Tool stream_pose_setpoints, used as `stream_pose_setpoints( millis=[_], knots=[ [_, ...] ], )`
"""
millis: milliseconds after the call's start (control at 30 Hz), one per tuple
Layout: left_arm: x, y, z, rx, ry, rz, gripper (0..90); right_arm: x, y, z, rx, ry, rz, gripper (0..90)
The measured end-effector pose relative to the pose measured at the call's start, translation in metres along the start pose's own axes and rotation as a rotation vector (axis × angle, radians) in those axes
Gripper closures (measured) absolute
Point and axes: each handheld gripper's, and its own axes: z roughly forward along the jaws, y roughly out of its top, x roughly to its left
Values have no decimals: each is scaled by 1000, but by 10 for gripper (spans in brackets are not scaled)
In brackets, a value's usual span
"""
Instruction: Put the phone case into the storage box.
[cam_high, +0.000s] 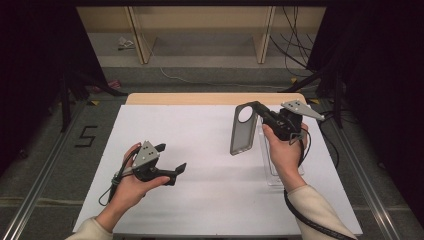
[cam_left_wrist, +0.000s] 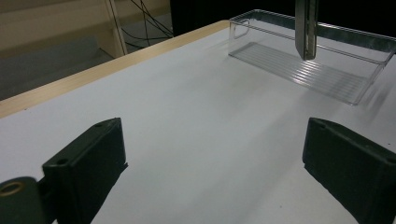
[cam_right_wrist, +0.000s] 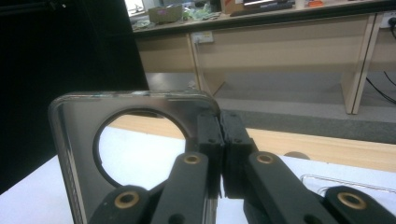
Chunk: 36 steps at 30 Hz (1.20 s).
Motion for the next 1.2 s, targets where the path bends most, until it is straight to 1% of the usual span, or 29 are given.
stream_pose_setpoints(
  millis=[133,567,900,1200],
  knots=[
    [0,0,0,-2,0,-4,56,-2,2,-2,-8,-9,-3,886],
    [2,0,0,2,7,-2,56,-9,6,-6,-28,-25,12,885],
    [4,-1,0,3,9,-3,55,-12,8,-7,-28,-42,7,886],
    [4,-1,0,2,11,-2,56,-17,10,-10,-38,-54,14,885]
  ],
)
